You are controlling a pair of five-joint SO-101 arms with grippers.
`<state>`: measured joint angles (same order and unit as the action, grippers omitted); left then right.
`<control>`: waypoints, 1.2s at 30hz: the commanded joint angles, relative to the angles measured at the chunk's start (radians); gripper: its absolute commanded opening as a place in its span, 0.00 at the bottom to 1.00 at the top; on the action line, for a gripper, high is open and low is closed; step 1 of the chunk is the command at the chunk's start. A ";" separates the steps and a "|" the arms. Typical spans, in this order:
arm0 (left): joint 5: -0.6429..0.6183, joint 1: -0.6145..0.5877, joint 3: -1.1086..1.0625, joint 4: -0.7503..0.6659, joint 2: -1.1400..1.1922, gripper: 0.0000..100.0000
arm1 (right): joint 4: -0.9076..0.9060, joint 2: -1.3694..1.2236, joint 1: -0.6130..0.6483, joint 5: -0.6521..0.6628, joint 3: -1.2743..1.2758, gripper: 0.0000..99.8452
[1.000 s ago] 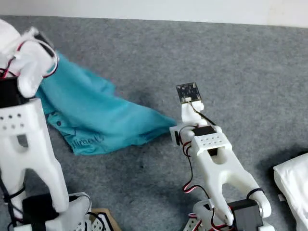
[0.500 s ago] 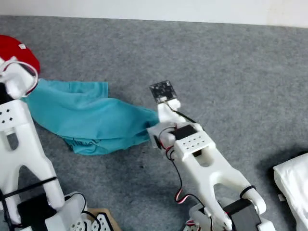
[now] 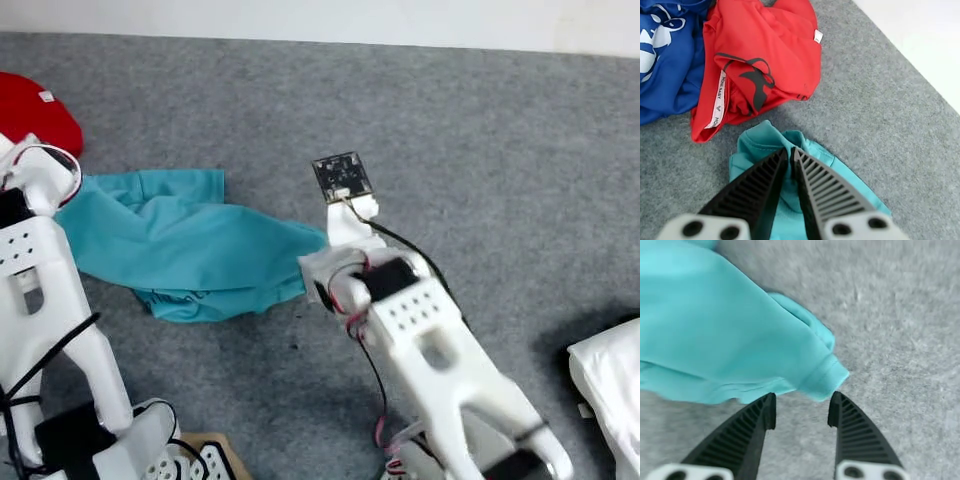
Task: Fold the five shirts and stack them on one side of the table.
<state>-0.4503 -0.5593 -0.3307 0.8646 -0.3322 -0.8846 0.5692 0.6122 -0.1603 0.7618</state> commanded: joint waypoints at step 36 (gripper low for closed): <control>0.011 -0.015 -0.012 -0.031 0.004 0.03 | 0.171 -0.414 -0.093 0.026 -0.176 0.01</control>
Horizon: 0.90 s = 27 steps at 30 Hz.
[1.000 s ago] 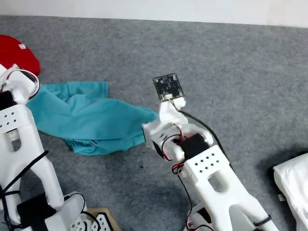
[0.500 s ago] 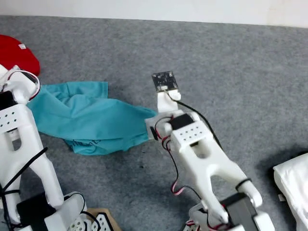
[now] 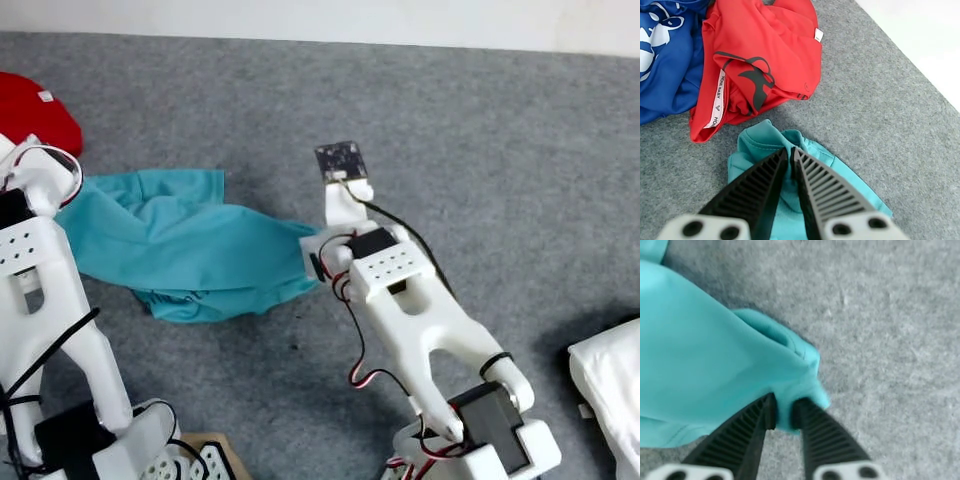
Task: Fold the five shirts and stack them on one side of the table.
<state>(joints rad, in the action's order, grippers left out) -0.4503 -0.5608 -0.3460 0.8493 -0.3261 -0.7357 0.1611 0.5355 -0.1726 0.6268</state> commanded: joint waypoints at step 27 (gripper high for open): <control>-0.233 -0.061 -0.354 -0.698 -0.004 0.03 | -0.070 0.604 -0.203 0.135 0.087 0.01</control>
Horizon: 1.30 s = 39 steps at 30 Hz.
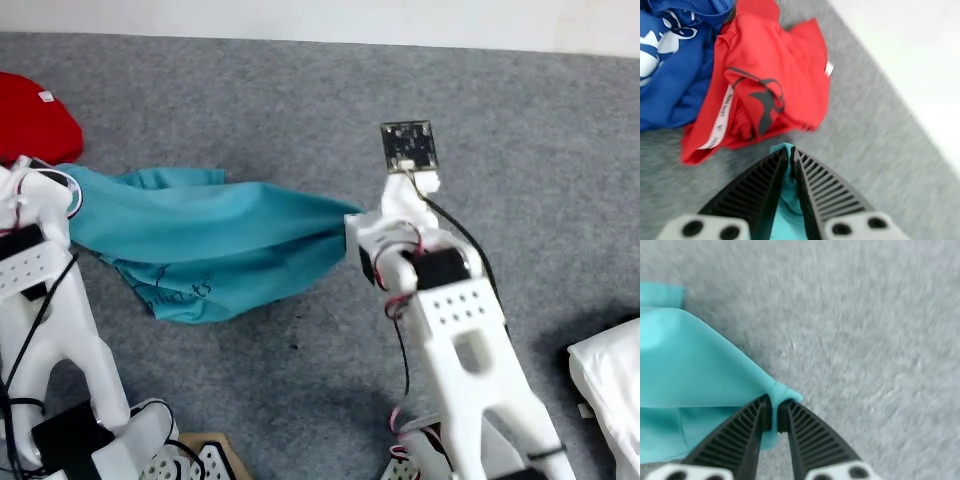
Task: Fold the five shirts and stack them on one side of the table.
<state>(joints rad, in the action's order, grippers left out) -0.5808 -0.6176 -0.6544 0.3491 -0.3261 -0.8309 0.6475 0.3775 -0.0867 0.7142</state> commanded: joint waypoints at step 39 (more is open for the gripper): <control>-0.172 -0.008 -0.113 -0.222 -0.002 0.03 | -0.268 -0.456 -0.027 0.121 -0.522 0.23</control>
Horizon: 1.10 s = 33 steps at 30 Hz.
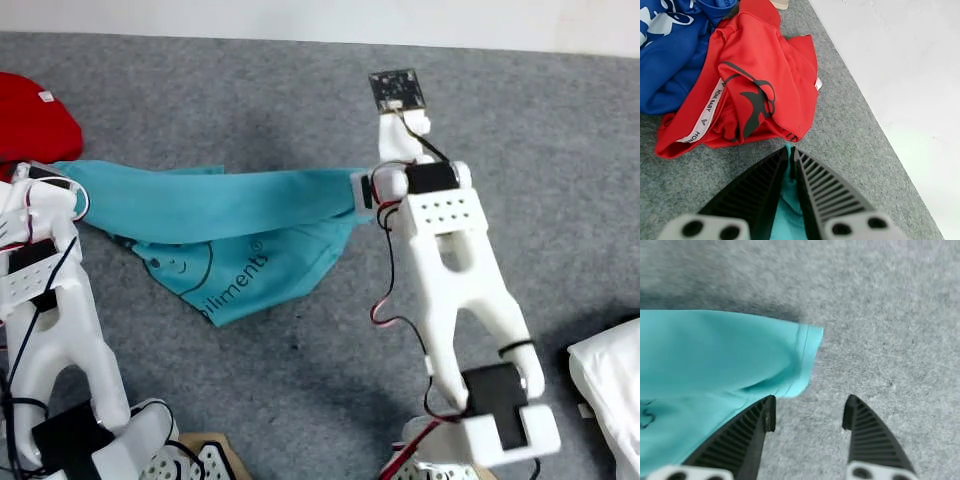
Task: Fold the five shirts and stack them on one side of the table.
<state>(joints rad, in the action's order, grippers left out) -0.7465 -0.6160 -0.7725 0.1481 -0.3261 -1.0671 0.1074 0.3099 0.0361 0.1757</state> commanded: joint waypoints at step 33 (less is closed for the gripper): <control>-0.006 -0.004 -0.021 -0.025 -0.001 0.03 | 0.360 -0.285 0.136 -0.077 0.134 0.23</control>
<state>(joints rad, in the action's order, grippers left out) -0.7465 -0.6160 -0.7986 0.1465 -0.3230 -0.7234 -0.1672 0.4849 -0.0315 0.3920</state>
